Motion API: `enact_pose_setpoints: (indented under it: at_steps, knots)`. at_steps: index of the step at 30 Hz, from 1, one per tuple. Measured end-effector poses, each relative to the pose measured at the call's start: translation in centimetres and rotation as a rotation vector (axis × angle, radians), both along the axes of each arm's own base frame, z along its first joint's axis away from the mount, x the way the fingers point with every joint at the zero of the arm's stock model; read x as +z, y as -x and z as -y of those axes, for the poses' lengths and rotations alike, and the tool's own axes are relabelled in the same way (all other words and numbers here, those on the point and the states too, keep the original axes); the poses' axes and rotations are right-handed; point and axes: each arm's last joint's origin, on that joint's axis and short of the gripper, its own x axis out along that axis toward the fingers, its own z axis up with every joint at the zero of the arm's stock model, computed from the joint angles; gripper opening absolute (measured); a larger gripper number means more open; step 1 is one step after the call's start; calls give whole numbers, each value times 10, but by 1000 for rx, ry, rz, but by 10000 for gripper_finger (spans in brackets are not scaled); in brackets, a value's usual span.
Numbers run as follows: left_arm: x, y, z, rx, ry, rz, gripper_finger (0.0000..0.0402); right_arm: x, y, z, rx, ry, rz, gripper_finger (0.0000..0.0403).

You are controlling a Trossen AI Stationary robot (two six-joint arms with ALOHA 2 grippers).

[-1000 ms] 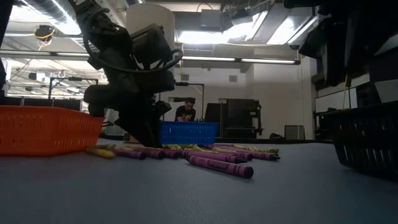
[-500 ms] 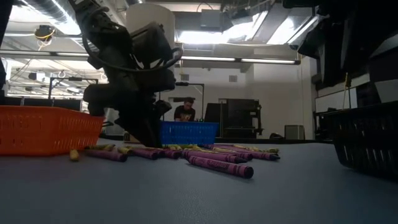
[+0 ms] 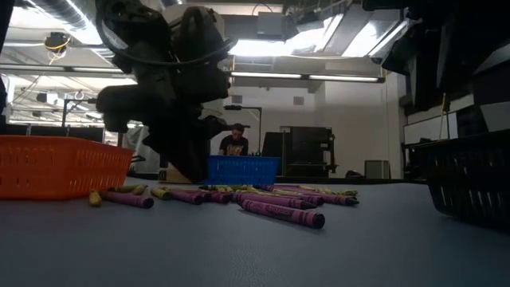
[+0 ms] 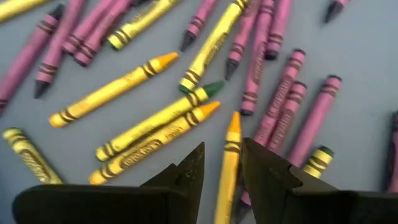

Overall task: Sort crayons
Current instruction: Put the yellow crayon into the orange bin

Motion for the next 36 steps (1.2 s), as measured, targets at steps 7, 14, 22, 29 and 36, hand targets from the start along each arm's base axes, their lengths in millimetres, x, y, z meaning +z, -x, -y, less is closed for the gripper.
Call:
enact_pose_setpoints:
  at_steps: [7,14,22,29,36]
  knots:
    - [-2,3,3,11,-47,-33,92,0,0,0,-8,14,8,152]
    - [-3,6,2,11,-51,-64,92,0,0,0,-7,14,8,152]
    - [-12,14,2,13,-71,-98,92,0,0,0,-8,15,8,152]
    - [-13,15,1,17,-80,-100,92,0,0,0,-8,15,8,152]
    - [-13,15,1,18,-83,-101,91,0,0,0,-8,15,8,152]
